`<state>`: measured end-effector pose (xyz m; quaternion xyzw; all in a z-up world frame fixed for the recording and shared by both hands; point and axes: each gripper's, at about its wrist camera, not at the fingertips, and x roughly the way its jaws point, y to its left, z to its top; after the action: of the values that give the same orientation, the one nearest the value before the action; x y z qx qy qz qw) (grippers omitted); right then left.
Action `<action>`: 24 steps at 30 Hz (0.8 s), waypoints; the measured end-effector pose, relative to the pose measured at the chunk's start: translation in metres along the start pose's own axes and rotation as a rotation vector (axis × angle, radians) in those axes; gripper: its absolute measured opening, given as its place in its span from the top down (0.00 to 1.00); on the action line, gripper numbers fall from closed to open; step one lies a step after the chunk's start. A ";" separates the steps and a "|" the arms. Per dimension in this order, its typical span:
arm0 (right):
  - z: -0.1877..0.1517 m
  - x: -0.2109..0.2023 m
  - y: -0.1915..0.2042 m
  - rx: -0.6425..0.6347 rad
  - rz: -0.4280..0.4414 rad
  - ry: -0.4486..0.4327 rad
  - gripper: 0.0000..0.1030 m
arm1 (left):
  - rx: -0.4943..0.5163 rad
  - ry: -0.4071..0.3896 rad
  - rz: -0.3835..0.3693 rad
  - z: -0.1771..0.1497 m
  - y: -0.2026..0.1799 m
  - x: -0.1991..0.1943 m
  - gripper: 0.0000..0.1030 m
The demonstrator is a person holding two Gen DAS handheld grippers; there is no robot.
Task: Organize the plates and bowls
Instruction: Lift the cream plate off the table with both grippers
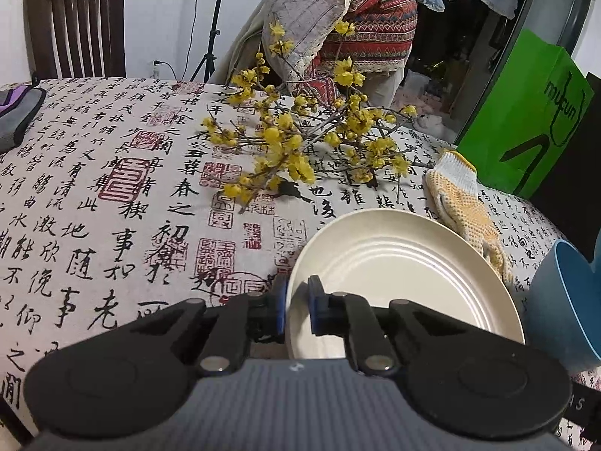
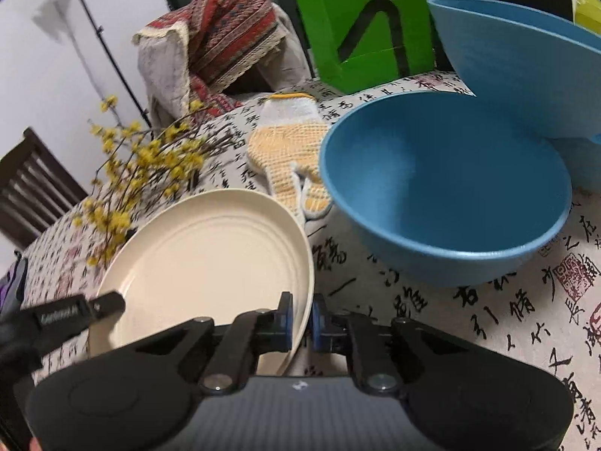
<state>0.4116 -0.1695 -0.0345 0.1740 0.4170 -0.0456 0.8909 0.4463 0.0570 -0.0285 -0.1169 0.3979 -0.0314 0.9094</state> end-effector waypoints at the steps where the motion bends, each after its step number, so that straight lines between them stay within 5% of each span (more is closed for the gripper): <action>1: 0.000 0.000 0.001 -0.009 -0.001 0.001 0.91 | 0.001 0.002 0.002 0.000 0.000 0.000 0.88; 24: 0.010 0.009 0.007 -0.160 -0.017 -0.061 0.89 | 0.043 -0.001 0.029 -0.002 -0.004 0.000 0.88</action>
<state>0.4259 -0.1660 -0.0333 0.0972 0.3934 -0.0248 0.9139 0.4452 0.0527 -0.0287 -0.0914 0.3984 -0.0270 0.9122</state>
